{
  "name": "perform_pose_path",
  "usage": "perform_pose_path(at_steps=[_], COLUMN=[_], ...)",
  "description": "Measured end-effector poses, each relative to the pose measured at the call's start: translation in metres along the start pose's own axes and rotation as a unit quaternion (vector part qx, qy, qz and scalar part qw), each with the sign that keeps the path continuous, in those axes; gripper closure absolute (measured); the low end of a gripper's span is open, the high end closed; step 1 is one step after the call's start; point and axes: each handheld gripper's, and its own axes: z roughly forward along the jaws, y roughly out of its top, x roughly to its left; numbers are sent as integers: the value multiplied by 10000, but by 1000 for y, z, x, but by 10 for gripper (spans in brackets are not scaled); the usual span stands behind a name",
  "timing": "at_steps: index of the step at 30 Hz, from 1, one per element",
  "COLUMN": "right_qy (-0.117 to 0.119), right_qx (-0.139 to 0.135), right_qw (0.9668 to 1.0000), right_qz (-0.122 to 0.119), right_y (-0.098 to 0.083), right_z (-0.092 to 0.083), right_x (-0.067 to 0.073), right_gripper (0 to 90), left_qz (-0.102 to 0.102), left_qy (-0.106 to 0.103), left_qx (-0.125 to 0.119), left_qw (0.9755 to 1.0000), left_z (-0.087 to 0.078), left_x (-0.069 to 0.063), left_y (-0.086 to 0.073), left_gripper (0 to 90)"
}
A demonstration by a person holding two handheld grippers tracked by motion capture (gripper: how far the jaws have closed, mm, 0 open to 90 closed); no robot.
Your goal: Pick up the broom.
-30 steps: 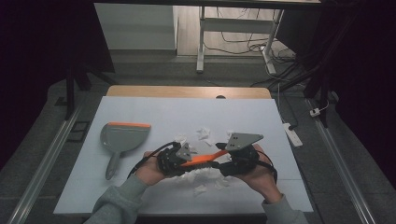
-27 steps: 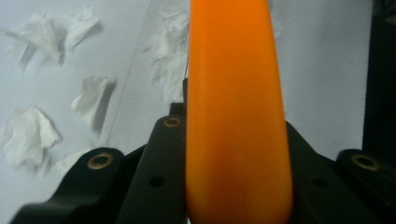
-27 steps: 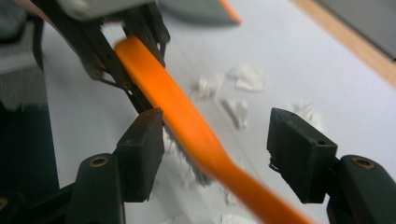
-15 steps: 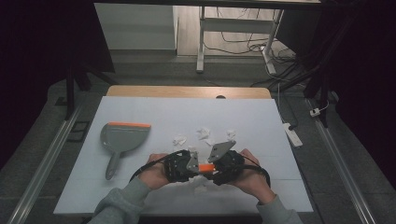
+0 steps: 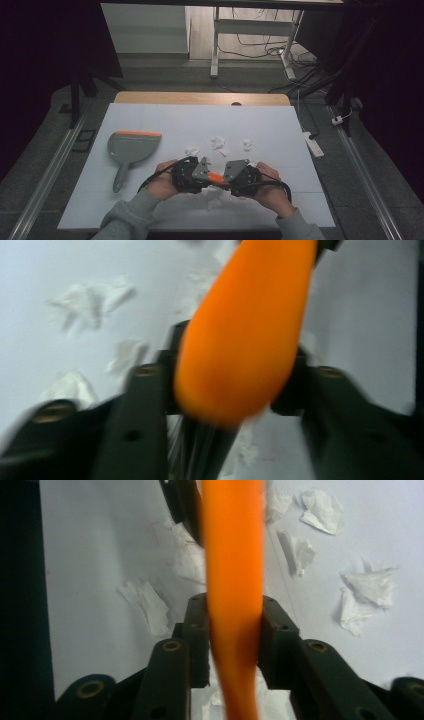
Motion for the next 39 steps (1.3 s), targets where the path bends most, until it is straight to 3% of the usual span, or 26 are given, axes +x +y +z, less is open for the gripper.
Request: perform_pose_path(at_steps=[1,2,3,5,8,10,15,20,25,30,34,39], right_qy=[-21,-30,-46,-35,-64,-74,-125,-242,-374,-490,-644,-1009], right_qx=[-13,-60,-123,-213,-305,-362,-600,-916,-1114,-1213,-1268,-1380], right_qw=[10000,9999,9997,9994,9989,9984,9961,9913,9863,9820,9781,9675], right_qz=[53,90,184,283,364,439,631,914,1155,1365,1519,1862], right_y=[-2,-4,-6,-9,-13,-16,-20,-27,-36,-45,-51,-61], right_z=[0,0,-1,-3,-7,-10,-17,-26,-36,-41,-45,-52], right_x=[-1,-3,-5,-7,-11,-13,-20,-32,-39,-46,-50,-55], right_gripper=[705,706,706,706,707,706,706,706,706,706,705,706], left_qz=[-123,-123,-308,-409,-797,-1054,-1575,-2005,-2390,-2587,-2670,-2800], left_qy=[188,188,395,427,510,592,837,1065,1207,1186,1301,1350], left_qx=[-56,-56,-158,-233,-552,-752,-988,-1088,-1070,-1020,-994,-970], left_qw=[9997,9997,9986,9980,9940,9898,9790,9678,9575,9532,9497,9455], left_z=[-2,-2,-6,-10,-22,-31,-49,-67,-74,-74,-76,-75], left_x=[1,1,4,5,9,10,10,11,7,5,5,5], left_y=[-2,-2,-5,-8,-18,-28,-54,-84,-114,-131,-140,-150], left_gripper=[480,400,371,347,308,308,309,309,307,298,295,294])
